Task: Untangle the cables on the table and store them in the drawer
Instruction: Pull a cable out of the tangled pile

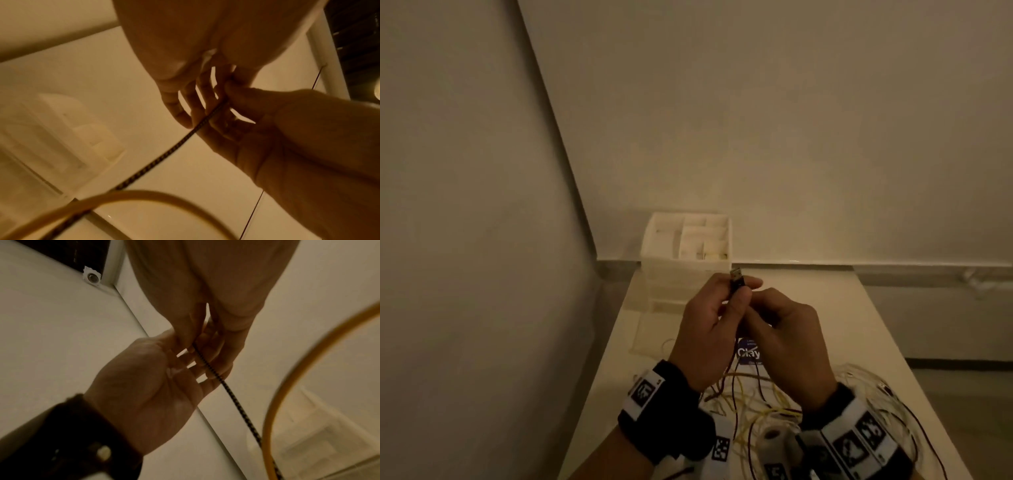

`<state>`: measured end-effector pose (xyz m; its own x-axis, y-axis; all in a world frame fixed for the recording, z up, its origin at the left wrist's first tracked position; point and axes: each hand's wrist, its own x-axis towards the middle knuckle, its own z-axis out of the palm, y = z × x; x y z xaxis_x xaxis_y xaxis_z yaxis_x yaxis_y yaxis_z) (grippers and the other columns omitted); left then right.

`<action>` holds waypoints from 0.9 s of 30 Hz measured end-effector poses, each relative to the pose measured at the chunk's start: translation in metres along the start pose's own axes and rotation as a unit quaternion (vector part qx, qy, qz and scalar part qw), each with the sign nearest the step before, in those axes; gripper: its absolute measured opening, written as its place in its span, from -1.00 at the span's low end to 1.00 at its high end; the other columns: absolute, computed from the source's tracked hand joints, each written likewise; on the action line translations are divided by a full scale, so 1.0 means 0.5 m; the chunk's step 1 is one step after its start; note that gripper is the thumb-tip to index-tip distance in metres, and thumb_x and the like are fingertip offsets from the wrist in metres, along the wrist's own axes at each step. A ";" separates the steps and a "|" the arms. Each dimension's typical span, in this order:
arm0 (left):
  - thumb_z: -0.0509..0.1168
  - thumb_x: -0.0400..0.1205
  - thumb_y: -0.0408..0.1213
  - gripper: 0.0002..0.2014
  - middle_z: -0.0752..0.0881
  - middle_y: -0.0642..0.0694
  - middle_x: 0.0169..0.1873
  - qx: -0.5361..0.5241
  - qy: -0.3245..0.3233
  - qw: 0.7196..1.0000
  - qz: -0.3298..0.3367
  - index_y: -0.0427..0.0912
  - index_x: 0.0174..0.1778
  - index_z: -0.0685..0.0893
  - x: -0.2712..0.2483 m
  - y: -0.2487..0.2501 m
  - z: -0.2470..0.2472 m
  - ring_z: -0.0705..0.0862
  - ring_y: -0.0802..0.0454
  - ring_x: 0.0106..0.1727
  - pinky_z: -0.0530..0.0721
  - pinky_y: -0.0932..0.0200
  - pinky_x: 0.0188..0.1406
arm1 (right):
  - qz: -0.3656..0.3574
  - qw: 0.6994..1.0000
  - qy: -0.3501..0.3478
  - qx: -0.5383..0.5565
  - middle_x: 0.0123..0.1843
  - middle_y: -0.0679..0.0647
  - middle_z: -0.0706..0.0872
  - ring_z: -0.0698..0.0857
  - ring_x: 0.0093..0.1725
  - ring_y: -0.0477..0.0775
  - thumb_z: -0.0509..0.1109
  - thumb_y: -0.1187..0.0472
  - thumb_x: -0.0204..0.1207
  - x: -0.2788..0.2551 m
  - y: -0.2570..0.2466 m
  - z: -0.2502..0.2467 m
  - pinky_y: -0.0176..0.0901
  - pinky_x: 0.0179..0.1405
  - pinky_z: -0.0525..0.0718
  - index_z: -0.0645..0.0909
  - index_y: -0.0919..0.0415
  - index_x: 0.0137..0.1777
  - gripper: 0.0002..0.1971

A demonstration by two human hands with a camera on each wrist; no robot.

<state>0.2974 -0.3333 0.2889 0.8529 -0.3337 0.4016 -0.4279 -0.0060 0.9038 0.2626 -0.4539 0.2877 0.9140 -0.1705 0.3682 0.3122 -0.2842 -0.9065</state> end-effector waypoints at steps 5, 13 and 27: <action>0.08 0.76 -0.16 -0.69 0.80 -0.07 -0.16 -0.002 0.025 1.000 0.017 -0.20 0.01 0.70 0.007 0.009 0.015 0.76 0.05 -0.16 0.70 0.17 -0.24 | 0.023 0.997 0.009 0.071 -0.30 0.00 0.81 0.76 -0.35 -0.03 0.37 0.23 0.59 -0.028 0.011 -0.001 -0.19 -0.31 0.74 0.78 0.13 0.01 -0.86; -0.03 0.81 -0.16 -0.70 0.39 0.04 -0.58 -0.098 0.199 0.971 0.086 -0.15 -0.17 0.49 0.098 0.148 -0.163 0.28 0.11 -0.65 0.34 0.29 -0.65 | 0.075 0.980 -0.171 0.071 -0.51 0.03 0.59 0.58 -0.48 -0.02 0.22 0.25 0.68 -0.083 0.113 0.016 -0.15 -0.38 0.61 0.72 0.18 -0.19 -0.72; 0.37 0.60 -0.01 -0.83 0.41 0.13 -0.61 0.261 -0.036 0.965 0.002 0.04 0.04 0.73 -0.043 0.026 -0.070 0.39 0.18 -0.55 0.39 0.24 -0.48 | 0.067 0.988 -0.124 0.061 -0.45 0.08 0.56 0.49 -0.40 0.08 0.31 0.04 0.64 -0.033 0.035 -0.029 0.12 -0.35 0.56 0.65 0.14 -0.36 -0.65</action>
<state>0.2840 -0.2931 0.2970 0.8364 -0.3982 0.3766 -0.5390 -0.4730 0.6969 0.2492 -0.4697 0.2687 0.9798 0.0429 0.1952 0.1996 -0.1566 -0.9673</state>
